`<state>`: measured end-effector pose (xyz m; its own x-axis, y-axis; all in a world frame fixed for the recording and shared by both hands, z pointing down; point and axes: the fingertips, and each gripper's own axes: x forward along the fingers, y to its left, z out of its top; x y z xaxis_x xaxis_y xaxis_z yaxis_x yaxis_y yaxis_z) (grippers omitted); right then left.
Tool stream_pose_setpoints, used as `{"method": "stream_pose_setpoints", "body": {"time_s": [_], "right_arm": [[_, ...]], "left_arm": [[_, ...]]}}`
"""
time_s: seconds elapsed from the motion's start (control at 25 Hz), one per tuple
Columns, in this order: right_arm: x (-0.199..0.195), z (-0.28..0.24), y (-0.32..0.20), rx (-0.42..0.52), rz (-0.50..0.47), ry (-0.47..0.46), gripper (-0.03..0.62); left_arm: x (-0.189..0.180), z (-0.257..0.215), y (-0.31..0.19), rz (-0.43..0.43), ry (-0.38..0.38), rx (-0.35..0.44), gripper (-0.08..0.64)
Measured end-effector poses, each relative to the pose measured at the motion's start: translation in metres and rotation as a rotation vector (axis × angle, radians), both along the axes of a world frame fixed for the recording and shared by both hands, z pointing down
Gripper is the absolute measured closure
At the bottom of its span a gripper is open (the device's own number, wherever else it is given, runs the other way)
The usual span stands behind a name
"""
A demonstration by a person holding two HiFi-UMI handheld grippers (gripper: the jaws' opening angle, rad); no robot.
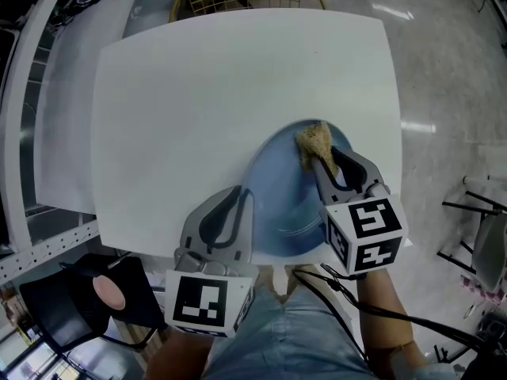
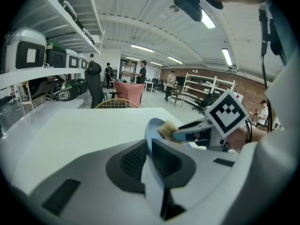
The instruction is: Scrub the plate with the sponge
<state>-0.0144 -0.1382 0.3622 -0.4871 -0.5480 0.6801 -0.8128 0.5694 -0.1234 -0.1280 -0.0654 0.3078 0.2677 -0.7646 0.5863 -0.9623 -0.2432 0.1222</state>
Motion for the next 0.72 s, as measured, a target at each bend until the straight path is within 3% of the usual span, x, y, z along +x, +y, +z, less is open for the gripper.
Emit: {"method": "stream_pose_setpoints", "body": {"time_s": [0.44, 0.72], "right_arm": [[-0.046, -0.020, 0.013, 0.056, -0.097, -0.040, 0.485], [-0.063, -0.026, 0.032, 0.070, -0.152, -0.072, 0.485]], "left_arm": [[-0.006, -0.004, -0.003, -0.027, 0.029, -0.010, 0.526], [-0.013, -0.002, -0.003, -0.021, 0.006, 0.013, 0.528]]}}
